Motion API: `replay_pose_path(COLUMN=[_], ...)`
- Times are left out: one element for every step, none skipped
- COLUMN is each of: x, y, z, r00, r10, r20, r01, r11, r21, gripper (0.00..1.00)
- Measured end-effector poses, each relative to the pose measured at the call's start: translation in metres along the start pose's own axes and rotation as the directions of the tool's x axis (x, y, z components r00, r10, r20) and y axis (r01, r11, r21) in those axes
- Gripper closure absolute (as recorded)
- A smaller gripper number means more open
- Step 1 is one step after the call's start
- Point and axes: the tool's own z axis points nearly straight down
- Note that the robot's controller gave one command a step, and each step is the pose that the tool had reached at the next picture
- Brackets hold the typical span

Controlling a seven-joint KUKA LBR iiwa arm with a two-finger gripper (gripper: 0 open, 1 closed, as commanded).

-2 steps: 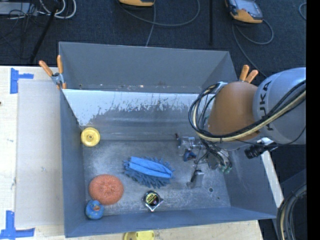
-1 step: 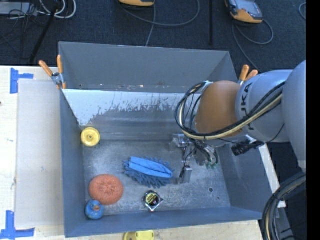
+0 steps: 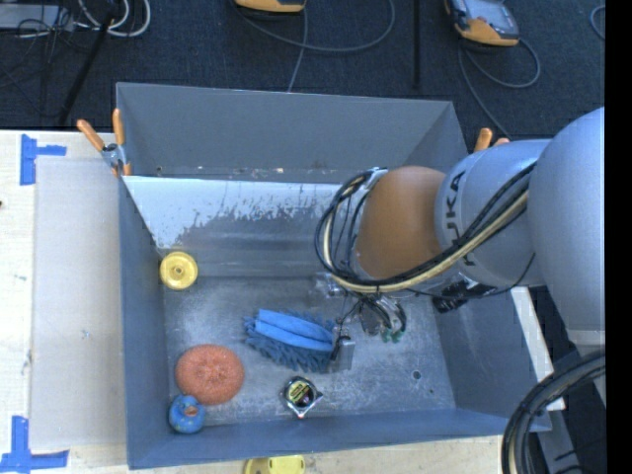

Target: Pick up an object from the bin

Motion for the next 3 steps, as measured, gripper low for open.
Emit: replay_pose_path(x=[0.001, 0.001, -0.002], y=[0.034, 0.034, 0.029], z=[0.003, 0.003, -0.114], r00=[0.994, 0.994, 0.989], r10=[-0.11, -0.11, -0.145], r20=[0.0, 0.001, 0.003], r01=[0.11, 0.11, 0.145], r11=[0.994, 0.994, 0.989], r21=[0.0, 0.0, 0.0], gripper=[1.0, 1.0, 1.0])
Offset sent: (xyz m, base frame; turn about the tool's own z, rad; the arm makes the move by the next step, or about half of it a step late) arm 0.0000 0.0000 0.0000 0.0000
